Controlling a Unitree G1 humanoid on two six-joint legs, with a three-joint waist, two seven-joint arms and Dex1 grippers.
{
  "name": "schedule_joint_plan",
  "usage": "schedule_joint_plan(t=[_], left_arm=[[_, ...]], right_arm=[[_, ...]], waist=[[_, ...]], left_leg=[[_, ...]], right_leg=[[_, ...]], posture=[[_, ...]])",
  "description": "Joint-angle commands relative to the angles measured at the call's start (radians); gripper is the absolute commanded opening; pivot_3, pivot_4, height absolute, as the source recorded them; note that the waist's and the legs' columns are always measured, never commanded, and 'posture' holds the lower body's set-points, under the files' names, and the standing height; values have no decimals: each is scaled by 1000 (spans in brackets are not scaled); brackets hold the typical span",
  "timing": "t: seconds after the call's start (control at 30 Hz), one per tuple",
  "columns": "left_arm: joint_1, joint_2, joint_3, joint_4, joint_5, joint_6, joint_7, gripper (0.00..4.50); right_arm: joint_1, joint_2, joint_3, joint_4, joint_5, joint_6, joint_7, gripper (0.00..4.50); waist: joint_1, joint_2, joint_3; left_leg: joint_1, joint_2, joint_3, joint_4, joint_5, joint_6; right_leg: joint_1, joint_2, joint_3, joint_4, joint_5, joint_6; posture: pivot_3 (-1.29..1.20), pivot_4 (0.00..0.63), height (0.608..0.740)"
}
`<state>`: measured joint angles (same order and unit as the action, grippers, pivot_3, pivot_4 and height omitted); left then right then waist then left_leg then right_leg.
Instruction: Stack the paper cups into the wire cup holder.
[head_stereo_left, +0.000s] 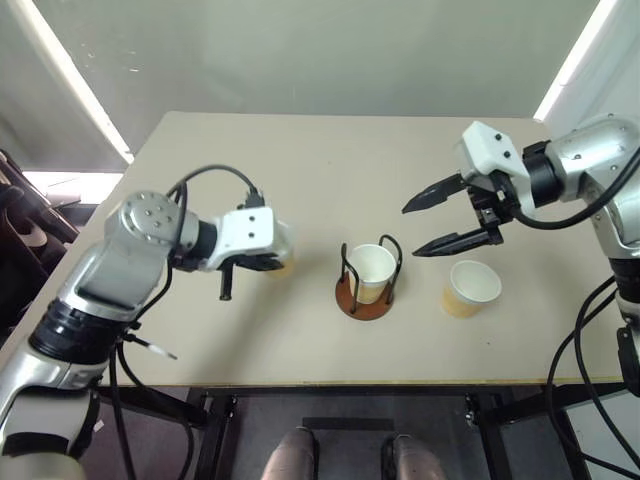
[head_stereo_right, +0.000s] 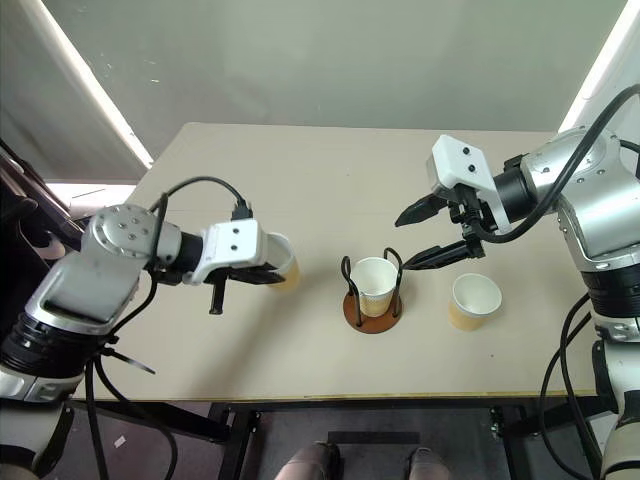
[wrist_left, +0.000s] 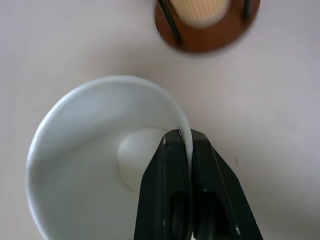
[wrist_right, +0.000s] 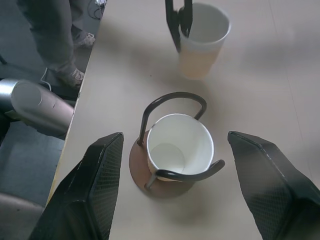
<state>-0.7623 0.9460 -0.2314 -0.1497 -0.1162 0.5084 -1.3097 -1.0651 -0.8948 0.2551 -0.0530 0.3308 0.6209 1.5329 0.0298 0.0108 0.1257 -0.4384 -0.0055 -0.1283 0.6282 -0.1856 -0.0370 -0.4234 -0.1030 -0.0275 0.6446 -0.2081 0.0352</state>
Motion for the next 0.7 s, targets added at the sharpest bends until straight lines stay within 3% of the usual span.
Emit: schedule_joint_plan(t=[0.03, 0.2, 0.4, 0.7], left_arm=[[-73, 15, 73, -35, -67, 37, -28, 42], [-239, -3, 108, 24, -161, 99, -68, 42], [-441, -94, 105, 89, -257, 143, -100, 42], [-510, -199, -12, 219, -208, 3, -192, 42]], right_arm=[[1, -32, -36, -16, 9, 7, 8, 3455], [38, -64, -34, -25, 3, 26, -2, 3455], [92, -100, -61, -68, 12, 53, -28, 3455], [181, -156, -128, -164, 51, 122, -81, 3455]], waist=[[1, 0, 0], [3, -1, 0], [3, -2, 0], [3, -2, 0]], left_leg=[[0, 0, 0, 0, 0, 0], [-1, 0, 0, 1, 0, 0], [-2, 0, 0, 1, 0, 1], [-2, 1, 1, 2, -1, 2]], right_leg=[[0, 0, 0, 0, 0, 0], [0, 0, 0, -1, 0, 1], [0, 0, 0, -2, 1, 3], [1, 0, 1, -3, 4, 15]], posture=[[0, 150, 740], [0, 150, 740], [0, 150, 740], [0, 150, 740]])
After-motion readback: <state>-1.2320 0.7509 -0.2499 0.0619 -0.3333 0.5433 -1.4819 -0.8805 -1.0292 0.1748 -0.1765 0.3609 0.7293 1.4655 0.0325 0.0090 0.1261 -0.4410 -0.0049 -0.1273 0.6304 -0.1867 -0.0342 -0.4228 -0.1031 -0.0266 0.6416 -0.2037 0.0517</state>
